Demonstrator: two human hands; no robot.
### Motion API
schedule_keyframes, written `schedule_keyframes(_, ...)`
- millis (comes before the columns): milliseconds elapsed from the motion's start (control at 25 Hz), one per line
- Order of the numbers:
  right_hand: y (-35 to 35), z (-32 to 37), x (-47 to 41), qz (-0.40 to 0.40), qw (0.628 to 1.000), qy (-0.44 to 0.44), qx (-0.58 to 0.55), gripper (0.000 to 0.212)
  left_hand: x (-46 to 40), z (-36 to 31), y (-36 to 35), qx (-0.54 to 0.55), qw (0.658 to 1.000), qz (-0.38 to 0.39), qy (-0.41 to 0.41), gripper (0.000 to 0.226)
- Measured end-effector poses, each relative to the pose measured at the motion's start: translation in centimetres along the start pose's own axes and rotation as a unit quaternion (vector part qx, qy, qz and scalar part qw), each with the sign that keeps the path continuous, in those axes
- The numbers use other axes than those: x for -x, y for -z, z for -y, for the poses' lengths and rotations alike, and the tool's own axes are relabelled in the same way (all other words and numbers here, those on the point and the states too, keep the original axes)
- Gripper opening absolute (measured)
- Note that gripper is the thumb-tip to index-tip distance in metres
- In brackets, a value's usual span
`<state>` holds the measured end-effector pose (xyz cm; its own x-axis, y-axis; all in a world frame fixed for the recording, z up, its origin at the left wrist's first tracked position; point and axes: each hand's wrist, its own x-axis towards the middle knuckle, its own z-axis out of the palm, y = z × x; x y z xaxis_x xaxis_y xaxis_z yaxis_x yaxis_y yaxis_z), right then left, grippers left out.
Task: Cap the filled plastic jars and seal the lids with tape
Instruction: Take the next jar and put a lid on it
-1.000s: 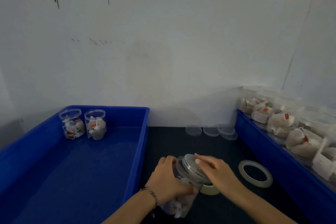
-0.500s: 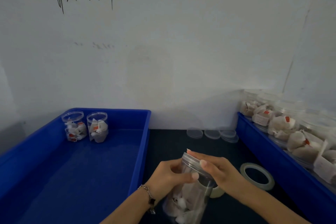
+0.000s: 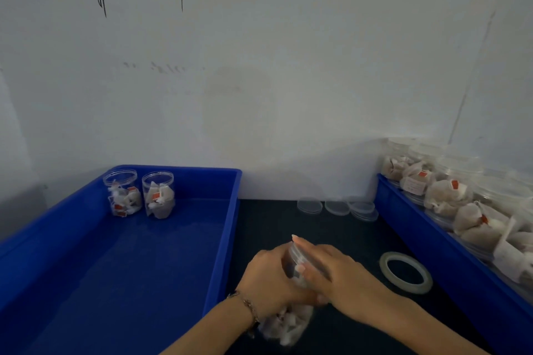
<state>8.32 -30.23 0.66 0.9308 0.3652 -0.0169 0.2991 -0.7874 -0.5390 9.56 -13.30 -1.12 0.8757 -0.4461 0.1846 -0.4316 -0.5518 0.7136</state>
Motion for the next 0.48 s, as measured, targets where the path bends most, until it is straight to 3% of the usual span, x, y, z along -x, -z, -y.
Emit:
schedule_keyframes(80,0.7,0.6,-0.4,0.022,0.998,-0.058,0.029,0.089,0.1,-0.2,-0.6,-0.092,0.996,-0.010,-0.003,0.083)
schedule_keyframes(200,3.6,0.9,-0.5,0.063,0.994,-0.093,0.014,0.105,0.0,0.6,-0.6,0.001,0.999,-0.005,0.052,0.132)
schedule_keyframes(320,5.3,0.5,-0.5,0.084,0.996,-0.030,-0.016,0.081,-0.3,1.2,0.3,0.092,0.993,-0.007,0.068,0.142)
schedule_keyframes(480,5.8,0.6,-0.8,0.162,0.984,0.072,0.026,0.093,-0.3,1.1,0.5,0.107,0.993,0.011,0.038,0.140)
